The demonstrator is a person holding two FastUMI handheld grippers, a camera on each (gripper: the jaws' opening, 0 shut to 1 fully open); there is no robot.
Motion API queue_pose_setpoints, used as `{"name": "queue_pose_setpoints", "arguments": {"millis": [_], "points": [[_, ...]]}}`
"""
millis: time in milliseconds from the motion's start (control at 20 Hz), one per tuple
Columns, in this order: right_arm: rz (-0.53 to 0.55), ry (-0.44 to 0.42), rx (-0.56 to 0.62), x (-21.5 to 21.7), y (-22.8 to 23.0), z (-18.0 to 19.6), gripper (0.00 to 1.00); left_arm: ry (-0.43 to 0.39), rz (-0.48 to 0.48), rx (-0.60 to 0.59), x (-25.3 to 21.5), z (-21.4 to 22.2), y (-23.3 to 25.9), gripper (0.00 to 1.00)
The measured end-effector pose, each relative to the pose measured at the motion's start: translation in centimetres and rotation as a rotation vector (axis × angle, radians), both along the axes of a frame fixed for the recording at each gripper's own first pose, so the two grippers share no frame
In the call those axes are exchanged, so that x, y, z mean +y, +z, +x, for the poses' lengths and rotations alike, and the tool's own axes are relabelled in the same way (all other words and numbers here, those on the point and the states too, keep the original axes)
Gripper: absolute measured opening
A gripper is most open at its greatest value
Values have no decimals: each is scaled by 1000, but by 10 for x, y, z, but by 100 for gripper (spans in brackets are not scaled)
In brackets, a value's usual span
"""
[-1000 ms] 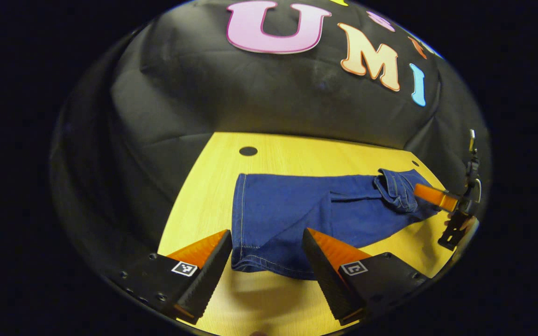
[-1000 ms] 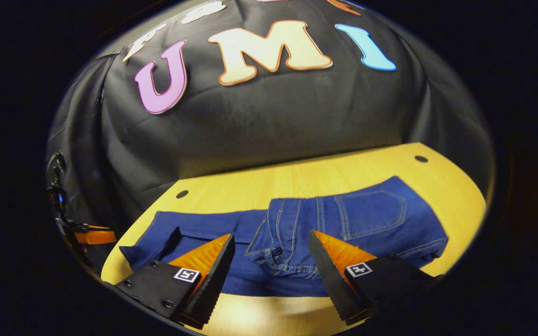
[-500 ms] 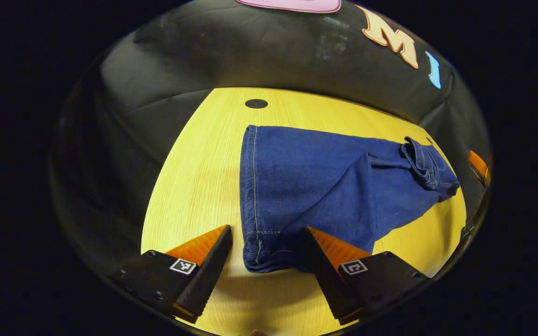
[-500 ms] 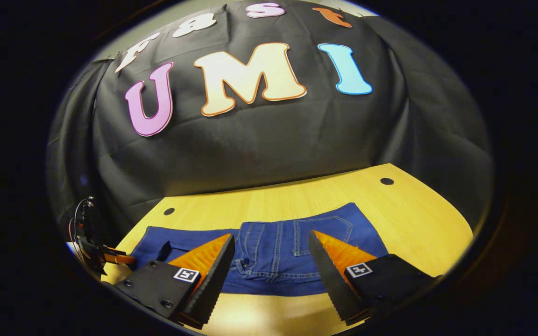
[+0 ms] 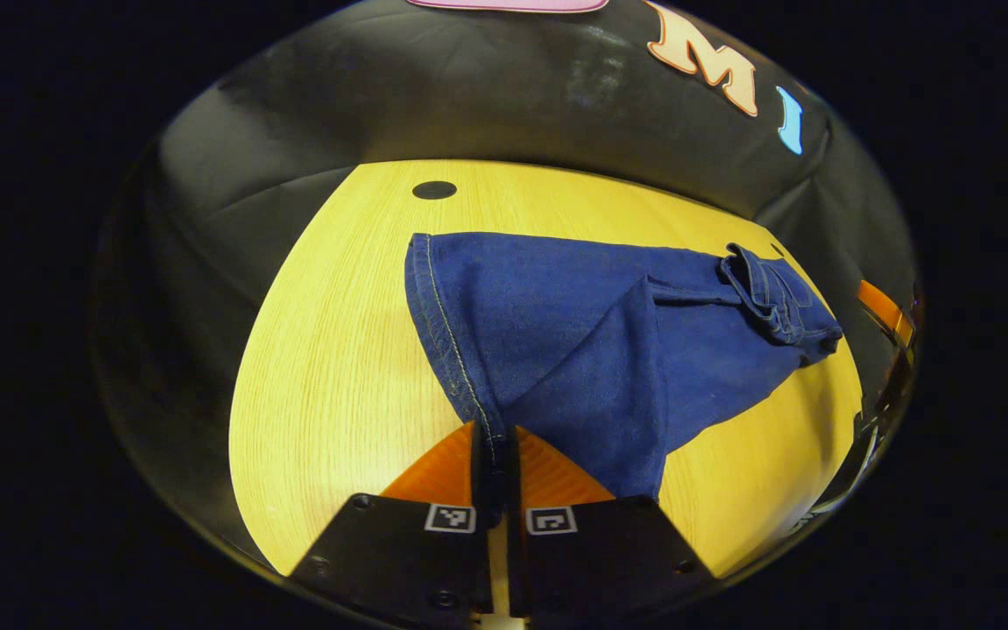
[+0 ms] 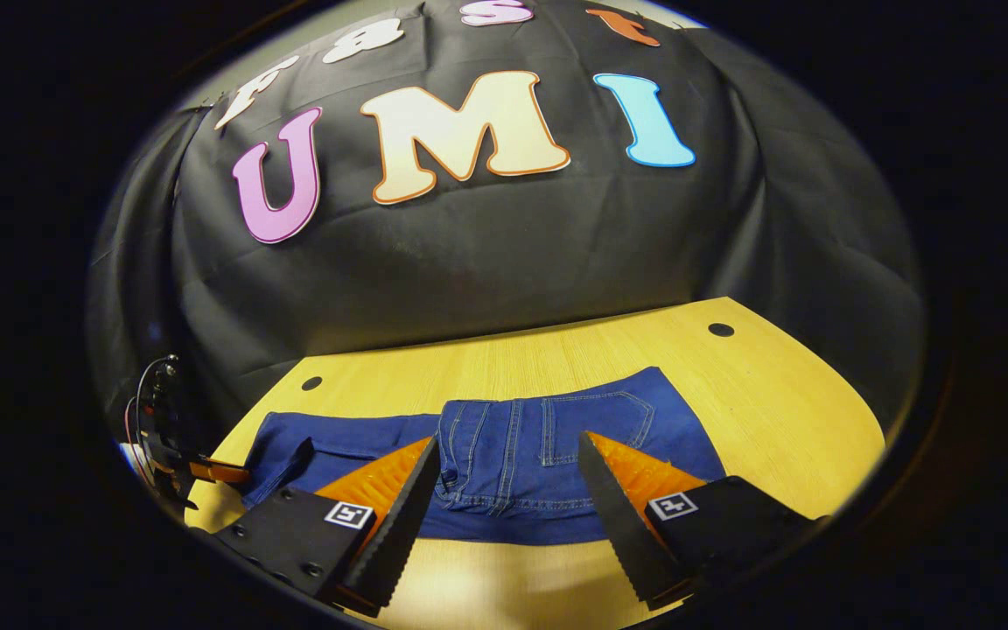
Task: Grasp the waist and the cuffs of the jeans and fold them to make the two legs overlap; first hold the waist and fold one-third of the jeans toward the cuffs, then hold the cuffs and fold the remaining one-third in the same direction to finish folding.
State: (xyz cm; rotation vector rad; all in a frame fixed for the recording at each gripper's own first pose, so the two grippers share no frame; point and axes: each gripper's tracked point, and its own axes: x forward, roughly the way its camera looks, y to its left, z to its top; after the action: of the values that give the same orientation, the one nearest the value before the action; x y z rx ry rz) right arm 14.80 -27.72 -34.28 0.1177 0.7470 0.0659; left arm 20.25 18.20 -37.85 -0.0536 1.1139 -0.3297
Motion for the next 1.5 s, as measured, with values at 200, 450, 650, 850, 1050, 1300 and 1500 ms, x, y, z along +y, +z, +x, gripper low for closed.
{"name": "queue_pose_setpoints", "arguments": {"millis": [200,450,650,850,1050,1300,1500], "points": [[19,4,-32,-15,14,9,98,56,8,8,-3,5,13,0],[39,-11,-64,-50,39,22,98,119,-105,-79,-40,22,74,0],[59,-18,-86,-78,57,31,98,125,-187,-131,-90,30,114,0],[69,-24,-102,-109,70,34,98,94,-217,-166,-141,36,136,0],[71,-44,-111,-143,79,32,98,57,-282,-198,-202,48,162,0],[72,-87,-132,-192,93,30,98,-7,-345,-239,-279,58,186,0],[49,-109,-138,-228,102,21,98,-69,-383,-234,-340,60,185,0]]}}
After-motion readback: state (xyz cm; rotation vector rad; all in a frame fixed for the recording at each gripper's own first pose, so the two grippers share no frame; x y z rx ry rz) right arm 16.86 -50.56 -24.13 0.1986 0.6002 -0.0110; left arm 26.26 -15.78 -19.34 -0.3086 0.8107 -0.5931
